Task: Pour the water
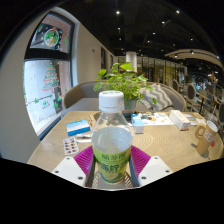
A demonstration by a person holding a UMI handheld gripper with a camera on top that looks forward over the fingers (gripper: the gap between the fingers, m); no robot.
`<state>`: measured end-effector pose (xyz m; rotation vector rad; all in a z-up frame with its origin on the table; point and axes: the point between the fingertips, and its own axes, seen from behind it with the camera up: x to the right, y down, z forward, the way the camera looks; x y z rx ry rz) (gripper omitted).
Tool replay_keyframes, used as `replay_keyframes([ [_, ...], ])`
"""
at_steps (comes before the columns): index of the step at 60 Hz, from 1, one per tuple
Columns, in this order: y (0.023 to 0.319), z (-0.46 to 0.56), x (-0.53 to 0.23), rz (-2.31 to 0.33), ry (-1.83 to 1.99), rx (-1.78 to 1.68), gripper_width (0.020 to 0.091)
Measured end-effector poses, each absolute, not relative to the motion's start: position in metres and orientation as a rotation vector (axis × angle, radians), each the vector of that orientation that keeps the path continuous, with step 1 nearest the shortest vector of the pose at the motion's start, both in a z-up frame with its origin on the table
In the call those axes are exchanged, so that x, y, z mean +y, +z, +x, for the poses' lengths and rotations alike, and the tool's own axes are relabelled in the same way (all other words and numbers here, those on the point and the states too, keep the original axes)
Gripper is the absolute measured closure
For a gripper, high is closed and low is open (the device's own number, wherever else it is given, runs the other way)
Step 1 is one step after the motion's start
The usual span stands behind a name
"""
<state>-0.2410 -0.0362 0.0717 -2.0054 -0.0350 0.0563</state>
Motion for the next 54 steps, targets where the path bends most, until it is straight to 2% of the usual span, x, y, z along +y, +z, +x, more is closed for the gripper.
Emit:
replay_keyframes([
  [11,0.073,-0.244,-0.034,-1.997,0.048,-0.089,0.0693],
  [19,0.091,-0.247,-0.039,-2.009,0.086,-0.113,0.0713],
  [27,0.141,-0.24,-0.045,-1.984,0.235,-0.035,0.0716],
  [39,0.244,-0.199,-0.041,-1.875,0.74,0.31,0.0715],
  [46,0.29,-0.153,-0.037,-1.769,1.005,0.489,0.0717],
  [54,0.308,-0.089,-0.025,-1.623,1.292,0.753,0.072],
])
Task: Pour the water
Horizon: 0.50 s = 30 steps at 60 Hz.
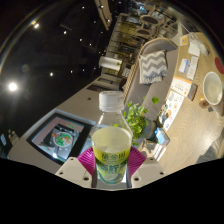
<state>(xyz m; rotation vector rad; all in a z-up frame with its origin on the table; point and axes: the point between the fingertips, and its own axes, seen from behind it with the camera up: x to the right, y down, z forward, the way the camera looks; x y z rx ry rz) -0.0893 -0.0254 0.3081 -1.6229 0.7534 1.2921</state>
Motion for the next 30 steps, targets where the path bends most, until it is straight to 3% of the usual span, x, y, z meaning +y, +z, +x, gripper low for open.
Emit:
replay_keyframes([
  [17,0.273,0.019,-0.006,-1.233,1.775,1.338,0.0719],
  [30,0.243,0.042,0.002,-1.095,1.911,1.54,0.0719],
])
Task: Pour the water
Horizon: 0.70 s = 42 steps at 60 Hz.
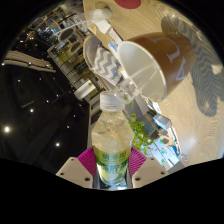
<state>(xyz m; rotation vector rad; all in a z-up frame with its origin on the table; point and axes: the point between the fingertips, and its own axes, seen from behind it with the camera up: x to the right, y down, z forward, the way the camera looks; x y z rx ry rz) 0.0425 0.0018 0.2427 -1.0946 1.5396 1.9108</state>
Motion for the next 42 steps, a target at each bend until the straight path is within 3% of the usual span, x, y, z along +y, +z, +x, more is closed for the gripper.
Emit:
replay_keyframes([
  [11,0.241,0.043,-0.004,-1.126,1.92,1.547,0.072],
  [21,0.252,0.045,-0.009,-1.369,1.724,1.326,0.072],
  [30,0.276,0.087,-0.014,-1.617,1.301,0.959,0.072],
  [42,0.305,0.195,-0.011,-1.727,0.616,0.498,0.0716],
])
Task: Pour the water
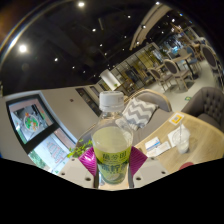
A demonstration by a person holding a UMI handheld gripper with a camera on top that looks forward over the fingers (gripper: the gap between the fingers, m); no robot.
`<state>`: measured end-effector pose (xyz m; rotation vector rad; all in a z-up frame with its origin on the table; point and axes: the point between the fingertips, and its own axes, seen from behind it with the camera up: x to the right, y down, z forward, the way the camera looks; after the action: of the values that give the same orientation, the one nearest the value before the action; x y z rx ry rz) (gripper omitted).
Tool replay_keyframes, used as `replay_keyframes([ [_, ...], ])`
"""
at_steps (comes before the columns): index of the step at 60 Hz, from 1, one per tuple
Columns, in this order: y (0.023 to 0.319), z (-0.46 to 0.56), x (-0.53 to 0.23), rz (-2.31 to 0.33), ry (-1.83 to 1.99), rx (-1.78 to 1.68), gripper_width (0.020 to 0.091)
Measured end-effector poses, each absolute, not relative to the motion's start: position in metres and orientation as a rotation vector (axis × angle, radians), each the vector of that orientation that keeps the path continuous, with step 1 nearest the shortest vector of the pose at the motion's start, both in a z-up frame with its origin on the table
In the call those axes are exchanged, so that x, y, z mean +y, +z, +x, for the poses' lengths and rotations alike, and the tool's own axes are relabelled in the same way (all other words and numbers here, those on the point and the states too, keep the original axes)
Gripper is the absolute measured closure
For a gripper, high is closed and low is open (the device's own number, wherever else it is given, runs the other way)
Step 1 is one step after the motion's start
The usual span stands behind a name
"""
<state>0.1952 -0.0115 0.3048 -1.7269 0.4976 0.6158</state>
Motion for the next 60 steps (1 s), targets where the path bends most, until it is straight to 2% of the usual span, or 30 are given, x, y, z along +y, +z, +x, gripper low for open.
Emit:
replay_keyframes([
  [3,0.296,0.226,-0.017,-1.748,0.463,0.408,0.0714],
  [13,0.228,0.299,-0.015,-1.872,0.019,0.2,0.0714],
  [22,0.149,0.33,-0.019,-1.955,-0.091,0.153,0.0714],
  [31,0.092,0.343,-0.02,-2.011,-0.103,0.18,0.0715],
  [39,0.065,0.353,-0.028,-2.029,-0.125,0.192,0.0699],
  [44,0.067,0.355,-0.028,-1.996,-0.111,0.215,0.0706],
  [57,0.064,0.353,-0.031,-2.02,-0.115,0.239,0.0563],
  [60,0.059,0.354,-0.037,-2.061,-0.11,0.254,0.0454],
])
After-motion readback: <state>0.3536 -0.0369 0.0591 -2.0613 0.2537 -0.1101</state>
